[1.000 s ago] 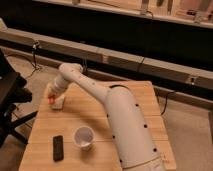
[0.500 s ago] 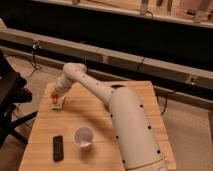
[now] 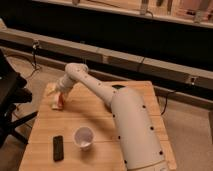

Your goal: Place the pepper on the white sponge

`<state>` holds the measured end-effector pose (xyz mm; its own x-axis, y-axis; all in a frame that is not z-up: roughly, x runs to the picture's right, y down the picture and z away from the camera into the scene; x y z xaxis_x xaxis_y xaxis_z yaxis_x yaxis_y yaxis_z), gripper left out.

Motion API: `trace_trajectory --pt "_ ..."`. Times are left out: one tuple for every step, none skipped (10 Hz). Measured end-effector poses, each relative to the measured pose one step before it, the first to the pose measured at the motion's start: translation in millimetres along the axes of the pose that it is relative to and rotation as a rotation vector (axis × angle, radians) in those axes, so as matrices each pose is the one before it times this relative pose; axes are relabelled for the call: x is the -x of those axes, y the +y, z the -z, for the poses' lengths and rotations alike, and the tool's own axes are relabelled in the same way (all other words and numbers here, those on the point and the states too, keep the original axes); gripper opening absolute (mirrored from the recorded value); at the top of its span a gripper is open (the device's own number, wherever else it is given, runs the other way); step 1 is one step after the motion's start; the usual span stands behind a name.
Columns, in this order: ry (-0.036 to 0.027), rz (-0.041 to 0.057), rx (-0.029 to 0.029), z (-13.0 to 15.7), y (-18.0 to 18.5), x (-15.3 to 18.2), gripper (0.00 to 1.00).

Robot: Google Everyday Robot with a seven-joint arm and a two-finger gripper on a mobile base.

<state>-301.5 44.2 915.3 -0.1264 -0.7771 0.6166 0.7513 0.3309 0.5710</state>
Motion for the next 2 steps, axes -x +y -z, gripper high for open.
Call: trace_trajectory --pt "0.00139 -0.00070 0.00054 0.10 1.04 -0.25 0.68" --pt "0.00323 -0.00103 -0.00009 1.23 1.06 -0.79 0.68"
